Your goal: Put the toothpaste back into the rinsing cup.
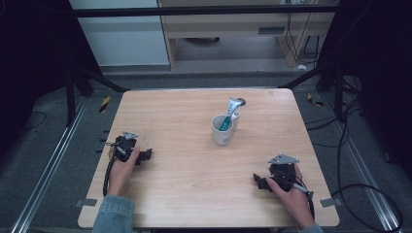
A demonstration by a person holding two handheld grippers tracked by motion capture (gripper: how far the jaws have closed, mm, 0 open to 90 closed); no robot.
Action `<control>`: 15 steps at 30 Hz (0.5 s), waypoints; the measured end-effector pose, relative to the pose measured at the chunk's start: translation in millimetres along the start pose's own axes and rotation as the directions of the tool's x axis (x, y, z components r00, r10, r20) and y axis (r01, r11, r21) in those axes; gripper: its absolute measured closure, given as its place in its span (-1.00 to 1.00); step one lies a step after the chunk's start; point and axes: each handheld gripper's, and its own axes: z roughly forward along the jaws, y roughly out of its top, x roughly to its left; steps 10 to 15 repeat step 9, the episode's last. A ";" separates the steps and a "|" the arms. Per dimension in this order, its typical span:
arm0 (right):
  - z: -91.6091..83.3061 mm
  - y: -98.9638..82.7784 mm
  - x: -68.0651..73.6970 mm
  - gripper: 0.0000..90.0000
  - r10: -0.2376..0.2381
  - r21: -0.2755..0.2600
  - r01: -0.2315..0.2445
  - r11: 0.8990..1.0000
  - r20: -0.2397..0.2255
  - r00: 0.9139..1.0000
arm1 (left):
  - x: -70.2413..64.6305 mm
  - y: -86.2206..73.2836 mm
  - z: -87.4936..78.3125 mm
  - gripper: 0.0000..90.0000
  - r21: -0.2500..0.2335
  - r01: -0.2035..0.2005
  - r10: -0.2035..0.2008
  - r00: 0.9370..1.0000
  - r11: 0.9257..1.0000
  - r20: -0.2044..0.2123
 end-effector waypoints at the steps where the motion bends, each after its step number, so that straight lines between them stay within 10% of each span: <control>1: 0.0 0.0 0.1 -0.99 0.001 0.000 -0.001 1.000 -0.001 1.000 | 0.1 -0.7 1.1 -0.89 -0.008 0.004 -0.004 1.000 1.000 0.009; 15: 0.1 0.0 0.1 -0.99 0.000 -0.001 0.000 1.000 0.000 1.000 | 2.5 -4.1 4.5 -0.98 -0.040 0.005 -0.003 0.999 0.999 0.033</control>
